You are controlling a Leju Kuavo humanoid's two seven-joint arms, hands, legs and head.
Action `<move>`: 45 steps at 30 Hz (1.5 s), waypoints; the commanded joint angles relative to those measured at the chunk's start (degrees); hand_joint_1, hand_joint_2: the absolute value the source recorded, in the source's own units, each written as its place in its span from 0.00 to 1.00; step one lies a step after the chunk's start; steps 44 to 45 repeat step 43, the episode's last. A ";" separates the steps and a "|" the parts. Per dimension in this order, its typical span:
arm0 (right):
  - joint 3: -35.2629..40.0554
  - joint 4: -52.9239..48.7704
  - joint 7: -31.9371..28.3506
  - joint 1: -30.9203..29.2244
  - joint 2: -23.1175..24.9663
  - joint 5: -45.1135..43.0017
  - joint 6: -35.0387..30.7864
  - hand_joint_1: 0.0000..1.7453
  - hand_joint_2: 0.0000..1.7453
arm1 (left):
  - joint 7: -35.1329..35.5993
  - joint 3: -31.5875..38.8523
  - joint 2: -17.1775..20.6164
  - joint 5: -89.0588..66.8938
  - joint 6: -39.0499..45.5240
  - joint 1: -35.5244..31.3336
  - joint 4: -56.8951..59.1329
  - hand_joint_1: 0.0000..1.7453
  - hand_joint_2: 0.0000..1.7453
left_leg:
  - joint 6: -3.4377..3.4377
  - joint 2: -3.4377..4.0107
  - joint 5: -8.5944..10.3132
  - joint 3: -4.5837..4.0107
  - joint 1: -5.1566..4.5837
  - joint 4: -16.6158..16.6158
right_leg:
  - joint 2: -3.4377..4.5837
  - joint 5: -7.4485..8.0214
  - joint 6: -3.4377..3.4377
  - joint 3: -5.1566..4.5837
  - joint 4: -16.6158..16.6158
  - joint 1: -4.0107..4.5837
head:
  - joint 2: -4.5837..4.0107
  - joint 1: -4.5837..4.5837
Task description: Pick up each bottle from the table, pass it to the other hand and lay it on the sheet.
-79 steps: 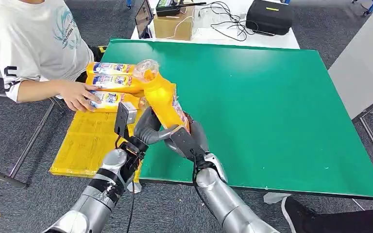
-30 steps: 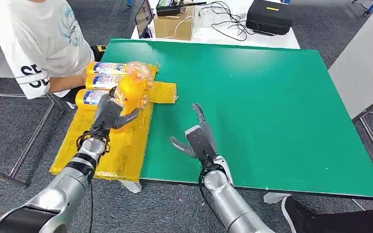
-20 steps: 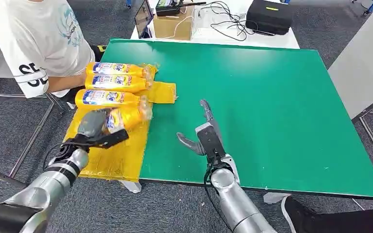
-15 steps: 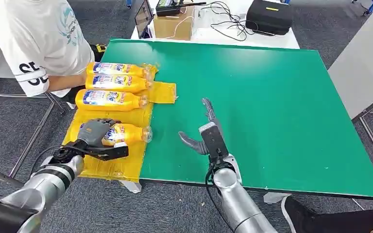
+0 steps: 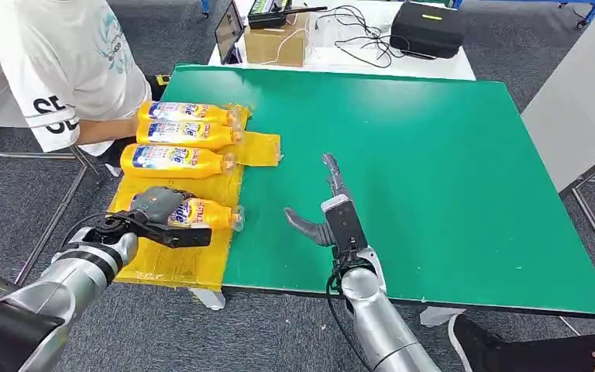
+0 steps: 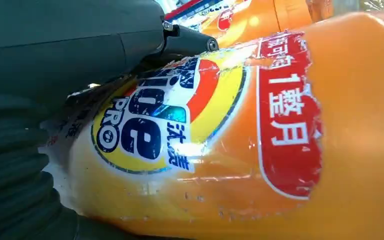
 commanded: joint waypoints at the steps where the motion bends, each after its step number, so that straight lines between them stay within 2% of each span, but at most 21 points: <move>1: -1.39 0.48 -0.96 -0.91 0.31 -0.74 -0.39 0.00 1.00 | -0.34 -1.87 -1.06 0.26 0.29 2.39 4.39 0.00 1.00 | -0.02 0.11 -0.06 0.20 -0.04 -0.07 | 0.08 -0.04 -0.03 0.15 -0.05 -0.03 | 0.00 0.02; 9: -1.12 2.68 -1.19 -1.86 0.10 -1.04 -0.13 0.00 1.00 | -2.23 0.57 -1.73 0.53 7.89 3.56 3.50 0.00 1.00 | -0.05 0.07 -0.13 0.38 0.00 -0.07 | 0.05 -0.12 -0.09 0.35 -0.08 0.02 | 0.02 0.00; 14: -1.93 1.99 -2.13 -1.66 -0.05 -2.08 -0.78 0.00 1.00 | -9.95 5.65 -1.67 6.03 13.27 4.90 1.17 0.00 1.00 | -0.03 0.10 -0.14 0.37 0.00 -0.05 | 0.10 -0.12 -0.09 0.35 -0.06 0.02 | 0.00 0.00; 19: -2.18 1.60 -2.33 -1.50 -0.29 -2.62 -0.70 0.00 1.00 | -15.10 9.96 -1.88 10.65 14.24 4.57 -1.10 0.00 1.00 | 0.00 -0.05 -0.06 0.16 0.01 0.00 | -0.05 -0.10 -0.05 0.16 -0.03 0.02 | 0.00 0.00; 22: -2.02 1.01 -2.41 -1.27 -0.64 -2.40 -0.84 0.00 1.00 | -20.07 14.48 -1.29 16.84 11.68 4.87 -5.10 0.00 1.00 | 0.00 -0.05 -0.03 0.06 0.01 0.01 | -0.04 -0.07 -0.04 0.08 -0.03 0.02 | 0.00 0.02; 27: -2.10 0.21 -2.51 -1.66 -0.79 -2.52 -0.55 0.00 1.00 | -20.07 13.76 0.57 26.39 5.95 7.44 -14.62 0.00 1.00 | -0.04 -0.03 -0.13 0.00 0.06 0.10 | -0.07 -0.17 -0.09 0.01 0.05 0.08 | 0.00 0.00; 39: -1.83 0.35 -2.34 -1.83 -0.73 -2.52 -0.29 0.00 1.00 | -20.07 11.17 0.85 26.33 9.07 6.60 -12.38 0.00 1.00 | -0.01 0.00 -0.06 -0.11 0.04 0.04 | -0.02 -0.09 -0.06 -0.11 0.01 0.05 | 0.00 0.02; 45: -2.07 -0.67 -2.53 -1.45 -0.64 -2.80 -0.71 0.00 1.00 | -20.07 11.77 -0.01 32.98 7.04 7.73 -15.23 0.00 1.00 | -0.02 -0.05 -0.08 -0.07 0.04 0.05 | -0.07 -0.12 -0.07 -0.05 0.01 0.06 | 0.00 0.02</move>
